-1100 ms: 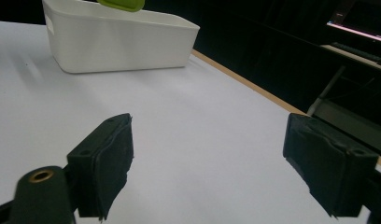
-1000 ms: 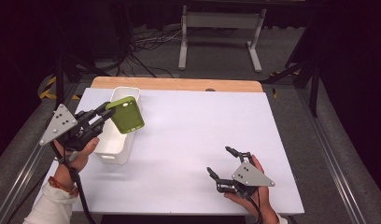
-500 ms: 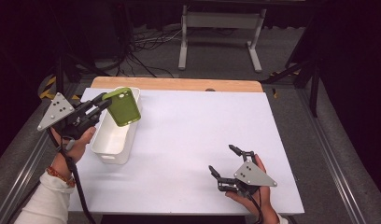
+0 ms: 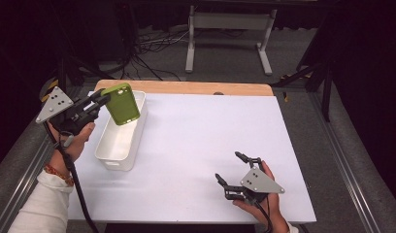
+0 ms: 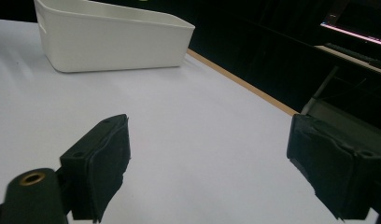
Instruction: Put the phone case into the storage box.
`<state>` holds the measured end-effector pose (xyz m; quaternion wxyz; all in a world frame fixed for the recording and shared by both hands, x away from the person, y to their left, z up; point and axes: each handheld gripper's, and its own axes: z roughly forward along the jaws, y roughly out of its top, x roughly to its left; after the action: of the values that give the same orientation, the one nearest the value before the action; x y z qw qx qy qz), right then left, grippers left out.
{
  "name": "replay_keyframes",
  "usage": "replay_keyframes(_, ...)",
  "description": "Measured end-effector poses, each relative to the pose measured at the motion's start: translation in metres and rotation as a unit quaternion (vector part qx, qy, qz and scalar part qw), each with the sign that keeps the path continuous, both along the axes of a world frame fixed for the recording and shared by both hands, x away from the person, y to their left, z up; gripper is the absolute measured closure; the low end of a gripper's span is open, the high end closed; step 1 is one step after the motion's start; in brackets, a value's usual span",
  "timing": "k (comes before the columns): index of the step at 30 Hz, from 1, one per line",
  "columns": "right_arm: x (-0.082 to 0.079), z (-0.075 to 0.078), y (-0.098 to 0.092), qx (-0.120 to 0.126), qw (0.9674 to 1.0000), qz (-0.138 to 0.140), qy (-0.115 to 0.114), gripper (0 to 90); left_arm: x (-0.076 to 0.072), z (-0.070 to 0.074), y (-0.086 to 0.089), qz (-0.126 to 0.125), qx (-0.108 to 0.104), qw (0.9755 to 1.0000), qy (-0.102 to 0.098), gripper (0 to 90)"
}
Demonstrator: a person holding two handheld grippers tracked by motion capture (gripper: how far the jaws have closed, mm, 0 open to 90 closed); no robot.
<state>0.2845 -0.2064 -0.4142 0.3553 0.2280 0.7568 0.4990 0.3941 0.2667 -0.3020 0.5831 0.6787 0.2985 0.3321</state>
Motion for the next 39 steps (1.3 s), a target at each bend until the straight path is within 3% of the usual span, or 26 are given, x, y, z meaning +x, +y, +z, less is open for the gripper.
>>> replay_keyframes(10,0.001,-0.002,0.002,-0.003,1.0,0.004,0.007,14.2,0.016,0.002,0.007,0.018,0.013,0.9997,0.012,78.0)
replay_keyframes(22,0.002,-0.003,0.003,-0.01,0.9999,0.006,0.009,14.3,0.046,-0.002,0.002,0.029,0.033,0.9984,0.036,78.0)
replay_keyframes(27,0.002,-0.004,0.005,-0.014,0.9998,0.009,0.009,14.3,0.063,-0.009,0.0,0.035,0.051,0.9969,0.048,78.0)
replay_keyframes(39,0.002,-0.005,0.004,-0.016,0.9998,0.005,0.013,14.3,0.088,-0.027,-0.006,0.038,0.06,0.9958,0.057,78.0)
